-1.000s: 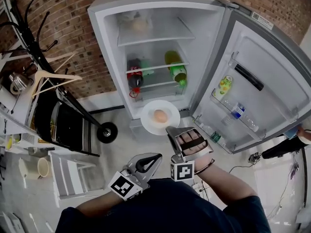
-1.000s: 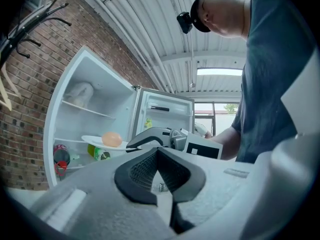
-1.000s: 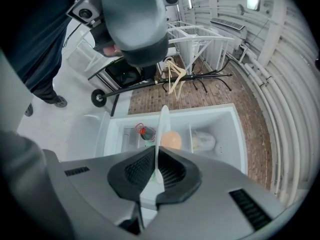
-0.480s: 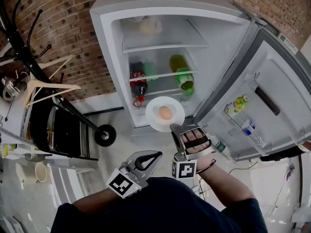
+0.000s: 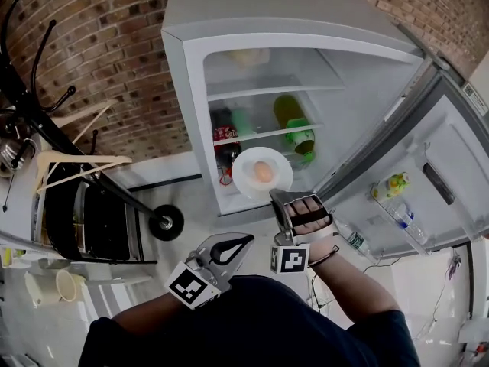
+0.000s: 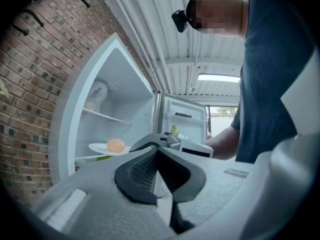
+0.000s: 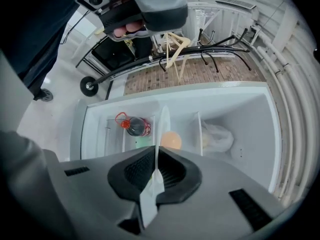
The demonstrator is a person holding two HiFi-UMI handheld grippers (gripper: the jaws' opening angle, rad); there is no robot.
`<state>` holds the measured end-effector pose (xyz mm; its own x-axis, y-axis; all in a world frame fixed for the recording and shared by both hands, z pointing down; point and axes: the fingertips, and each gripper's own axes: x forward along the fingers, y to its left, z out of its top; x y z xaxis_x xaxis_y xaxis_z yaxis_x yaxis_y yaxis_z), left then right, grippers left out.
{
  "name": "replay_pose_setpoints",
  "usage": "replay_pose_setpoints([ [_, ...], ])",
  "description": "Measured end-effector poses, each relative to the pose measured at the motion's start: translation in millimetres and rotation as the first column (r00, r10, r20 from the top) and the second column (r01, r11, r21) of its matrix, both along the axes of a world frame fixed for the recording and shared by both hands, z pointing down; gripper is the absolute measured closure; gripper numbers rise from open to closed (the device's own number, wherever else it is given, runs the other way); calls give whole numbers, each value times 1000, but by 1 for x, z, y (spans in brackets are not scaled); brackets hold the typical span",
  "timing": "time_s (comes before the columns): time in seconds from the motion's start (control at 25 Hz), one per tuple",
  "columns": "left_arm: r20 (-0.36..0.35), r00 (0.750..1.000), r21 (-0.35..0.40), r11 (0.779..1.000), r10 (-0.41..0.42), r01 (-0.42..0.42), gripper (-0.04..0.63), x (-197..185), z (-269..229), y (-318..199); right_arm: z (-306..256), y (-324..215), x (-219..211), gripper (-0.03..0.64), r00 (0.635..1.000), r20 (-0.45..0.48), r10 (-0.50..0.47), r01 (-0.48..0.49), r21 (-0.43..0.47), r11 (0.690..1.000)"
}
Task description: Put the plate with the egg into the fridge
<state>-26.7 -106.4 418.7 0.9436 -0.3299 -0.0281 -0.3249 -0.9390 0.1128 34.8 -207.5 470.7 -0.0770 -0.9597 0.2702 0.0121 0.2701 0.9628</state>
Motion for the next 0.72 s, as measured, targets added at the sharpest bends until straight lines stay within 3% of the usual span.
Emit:
replay_pose_setpoints([
  [0.36,7,1000,-18,1000,-1,2,597,-17,5,-37,15,-62,-5,597,999,-21,40,-40,2,999],
  [0.72,31,993,-17,993,-117,118,597,-14,3,-62,30,-111,-9,597,998,-53,-46,45,-22,999],
])
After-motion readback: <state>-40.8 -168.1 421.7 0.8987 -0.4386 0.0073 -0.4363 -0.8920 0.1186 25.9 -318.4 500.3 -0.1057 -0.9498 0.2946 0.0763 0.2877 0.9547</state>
